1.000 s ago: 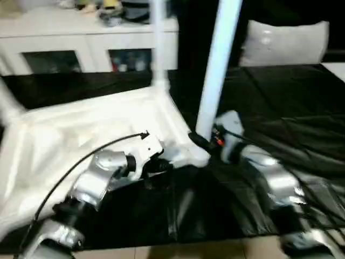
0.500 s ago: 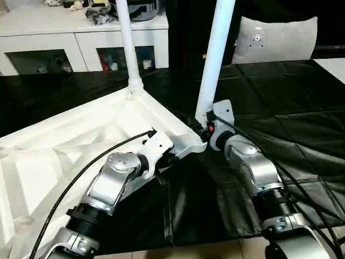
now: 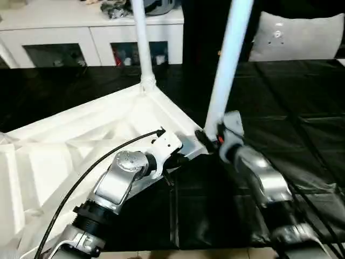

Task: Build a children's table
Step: Insert table leg to table base

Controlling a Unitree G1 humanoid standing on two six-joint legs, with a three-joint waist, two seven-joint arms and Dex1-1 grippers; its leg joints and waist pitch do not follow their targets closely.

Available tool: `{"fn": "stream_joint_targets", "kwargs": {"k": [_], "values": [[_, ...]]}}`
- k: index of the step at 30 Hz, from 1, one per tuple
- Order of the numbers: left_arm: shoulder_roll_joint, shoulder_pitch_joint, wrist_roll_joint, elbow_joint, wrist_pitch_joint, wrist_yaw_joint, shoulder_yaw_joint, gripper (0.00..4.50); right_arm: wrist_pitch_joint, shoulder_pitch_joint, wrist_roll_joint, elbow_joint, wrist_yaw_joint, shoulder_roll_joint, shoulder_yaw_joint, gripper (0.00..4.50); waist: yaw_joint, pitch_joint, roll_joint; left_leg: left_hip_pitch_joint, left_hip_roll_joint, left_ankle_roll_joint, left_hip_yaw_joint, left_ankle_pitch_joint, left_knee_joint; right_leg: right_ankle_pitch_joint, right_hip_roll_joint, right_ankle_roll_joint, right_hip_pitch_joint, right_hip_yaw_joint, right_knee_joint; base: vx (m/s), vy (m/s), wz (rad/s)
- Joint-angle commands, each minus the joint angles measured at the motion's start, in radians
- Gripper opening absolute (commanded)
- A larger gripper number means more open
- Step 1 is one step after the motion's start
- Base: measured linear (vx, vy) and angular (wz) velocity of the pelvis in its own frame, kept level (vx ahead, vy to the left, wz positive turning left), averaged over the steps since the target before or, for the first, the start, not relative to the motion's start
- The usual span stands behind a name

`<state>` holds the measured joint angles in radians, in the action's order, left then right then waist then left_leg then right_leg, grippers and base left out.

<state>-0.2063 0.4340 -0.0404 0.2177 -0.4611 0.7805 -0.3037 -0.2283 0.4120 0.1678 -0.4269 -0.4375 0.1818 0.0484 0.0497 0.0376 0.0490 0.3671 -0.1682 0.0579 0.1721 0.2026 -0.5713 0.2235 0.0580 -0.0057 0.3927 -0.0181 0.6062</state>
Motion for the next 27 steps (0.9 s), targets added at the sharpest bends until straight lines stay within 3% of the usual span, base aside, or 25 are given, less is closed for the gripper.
{"fn": "stream_joint_targets", "kwargs": {"k": [1,3,8,15,22,27], "values": [[-0.031,0.008,0.003,0.031,0.033,0.035,-0.001,0.0,0.006,-0.038,0.023,0.043,-0.055,0.038,-0.016,3.87,0.005,-0.052,-0.008,0.001,-0.047,-0.075,-0.015,0.069,0.049,-0.11,0.069,-0.234,-0.057,0.036,-0.063,0.0,0.0,0.0],[-0.046,0.02,0.001,0.054,0.051,0.052,-0.003,0.0,0.018,-0.065,0.043,0.085,-0.116,0.072,-0.02,4.05,0.012,-0.054,-0.008,0.002,-0.046,-0.09,-0.015,0.057,0.046,-0.139,0.068,-0.233,-0.059,0.037,-0.059,0.0,0.0,0.0],[-0.078,0.049,-0.007,0.108,0.093,0.102,-0.022,0.0,0.047,-0.115,0.066,0.15,-0.257,0.153,-0.009,4.46,0.013,-0.047,-0.004,-0.001,-0.051,-0.078,-0.016,0.13,0.05,0.004,0.07,-0.229,-0.054,0.034,-0.069,0.0,0.0,0.0],[-0.148,0.067,-0.018,0.168,0.191,0.229,-0.079,0.0,0.058,-0.125,0.138,0.206,-0.469,0.282,-0.03,4.46,0.015,-0.049,-0.003,0.001,-0.048,-0.096,-0.016,0.11,0.044,-0.023,0.07,-0.244,-0.058,0.033,-0.065,0.0,0.0,0.0],[-0.194,0.06,0.001,0.161,0.315,0.374,-0.121,0.0,0.091,-0.077,0.119,0.168,-0.652,0.361,0.031,4.46,0.025,-0.054,-0.001,-0.001,-0.057,-0.121,-0.015,0.077,0.036,-0.088,0.072,-0.283,-0.053,0.027,-0.051,0.0,0.0,0.0],[-0.211,0.057,0.004,0.162,0.366,0.44,-0.142,0.0,0.109,-0.046,0.089,0.128,-0.74,0.375,0.087,4.3,0.042,-0.054,-0.001,-0.004,-0.059,-0.122,-0.012,0.084,0.032,-0.07,0.073,-0.288,-0.049,0.028,-0.049,0.0,0.0,0.0]]}}
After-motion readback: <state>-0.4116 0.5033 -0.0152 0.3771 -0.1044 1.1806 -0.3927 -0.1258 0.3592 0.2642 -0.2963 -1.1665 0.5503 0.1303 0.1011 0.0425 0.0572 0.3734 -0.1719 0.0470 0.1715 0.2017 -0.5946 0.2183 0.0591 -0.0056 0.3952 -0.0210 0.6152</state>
